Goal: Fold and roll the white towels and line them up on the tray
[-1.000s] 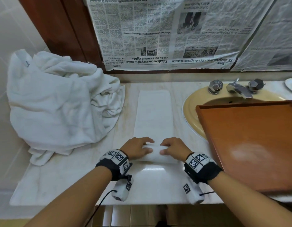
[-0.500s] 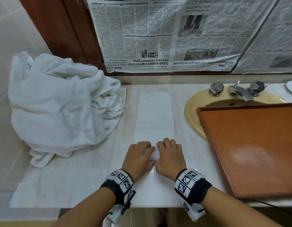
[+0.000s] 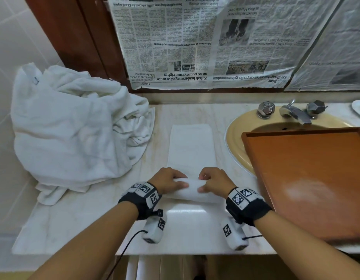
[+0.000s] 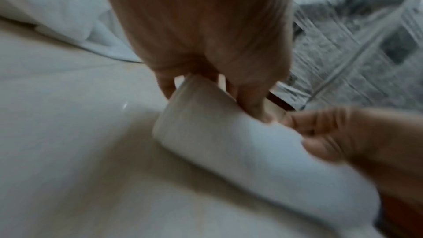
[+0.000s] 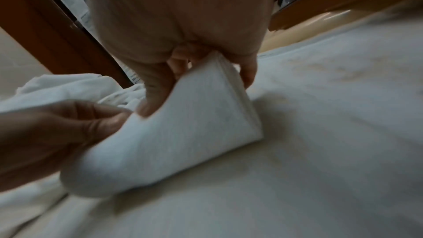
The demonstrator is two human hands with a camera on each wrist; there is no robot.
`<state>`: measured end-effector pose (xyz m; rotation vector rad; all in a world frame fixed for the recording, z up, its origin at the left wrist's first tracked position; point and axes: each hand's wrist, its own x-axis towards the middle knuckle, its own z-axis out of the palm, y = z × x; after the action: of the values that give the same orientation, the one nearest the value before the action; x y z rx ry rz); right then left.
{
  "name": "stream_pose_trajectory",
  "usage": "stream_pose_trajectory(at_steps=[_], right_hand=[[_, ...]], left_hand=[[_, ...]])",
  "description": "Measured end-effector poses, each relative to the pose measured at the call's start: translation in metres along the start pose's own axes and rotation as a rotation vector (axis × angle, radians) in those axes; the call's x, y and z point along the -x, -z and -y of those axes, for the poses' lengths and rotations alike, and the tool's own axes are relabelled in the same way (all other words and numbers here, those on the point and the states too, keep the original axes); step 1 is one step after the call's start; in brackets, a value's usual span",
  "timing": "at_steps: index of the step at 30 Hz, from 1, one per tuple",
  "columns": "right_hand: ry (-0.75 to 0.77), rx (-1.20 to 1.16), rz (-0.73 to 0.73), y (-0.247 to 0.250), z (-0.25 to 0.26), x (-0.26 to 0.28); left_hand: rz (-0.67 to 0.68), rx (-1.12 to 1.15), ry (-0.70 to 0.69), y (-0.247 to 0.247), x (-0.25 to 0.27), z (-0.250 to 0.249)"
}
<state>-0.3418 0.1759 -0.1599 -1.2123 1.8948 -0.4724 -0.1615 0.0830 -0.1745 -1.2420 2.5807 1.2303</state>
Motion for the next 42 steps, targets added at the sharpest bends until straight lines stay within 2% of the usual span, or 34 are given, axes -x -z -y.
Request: stream_pose_trajectory(at_steps=[1, 3, 5, 7, 11, 15, 18, 20, 22, 25, 27, 29, 30, 32, 34, 37, 40, 42], right_hand=[[0.008, 0.038, -0.06, -0.001, 0.0, -0.003], [0.072, 0.261, -0.238, -0.006, 0.003, -0.004], [0.195, 0.462, -0.317, -0.014, 0.006, 0.0], [0.326, 0.55, -0.338, -0.026, 0.008, 0.01], [0.376, 0.656, -0.45, -0.045, -0.006, 0.022], [0.396, 0.751, -0.428, -0.044, -0.021, 0.015], [0.36, 0.754, -0.404, -0.038, -0.016, 0.008], [0.352, 0.744, -0.323, -0.031, -0.011, 0.007], [0.318, 0.606, -0.189, -0.022, -0.013, 0.009], [0.107, 0.152, -0.021, -0.005, -0.014, 0.014], [0.054, 0.018, 0.021, 0.0, -0.012, 0.011], [0.027, -0.029, 0.004, -0.002, -0.012, 0.004], [0.013, -0.023, -0.035, -0.004, -0.01, 0.0], [0.026, 0.152, -0.169, -0.009, -0.007, -0.004], [0.093, 0.392, -0.302, -0.015, -0.005, -0.002], [0.292, 0.602, -0.443, -0.029, -0.004, 0.011], [0.401, 0.632, -0.585, -0.043, -0.016, 0.017], [0.405, 0.642, -0.564, -0.044, -0.024, 0.02]], left_hand=[[-0.102, -0.032, -0.018, -0.004, -0.002, 0.001], [-0.336, -0.123, -0.11, -0.011, -0.004, 0.001], [-0.454, -0.183, -0.233, -0.022, 0.0, -0.003], [-0.507, -0.232, -0.338, -0.033, 0.009, -0.005], [-0.381, -0.365, -0.378, -0.042, 0.021, 0.004], [-0.375, -0.605, -0.341, -0.042, 0.017, 0.012], [-0.414, -0.633, -0.311, -0.038, 0.011, 0.012], [-0.377, -0.64, -0.323, -0.033, 0.011, 0.011], [-0.282, -0.556, -0.308, -0.025, 0.014, 0.01], [-0.001, -0.326, -0.167, -0.014, 0.018, 0.007], [0.141, -0.233, -0.118, -0.01, 0.017, 0.004], [0.175, -0.195, -0.071, -0.006, 0.014, 0.003], [0.148, -0.211, -0.041, -0.006, 0.012, 0.001], [-0.028, -0.32, -0.048, -0.009, 0.01, 0.0], [-0.253, -0.405, -0.183, -0.016, 0.014, -0.003], [-0.482, -0.452, -0.412, -0.035, 0.021, -0.006], [-0.545, -0.47, -0.442, -0.052, 0.026, -0.007], [-0.493, -0.536, -0.413, -0.059, 0.025, -0.001]])
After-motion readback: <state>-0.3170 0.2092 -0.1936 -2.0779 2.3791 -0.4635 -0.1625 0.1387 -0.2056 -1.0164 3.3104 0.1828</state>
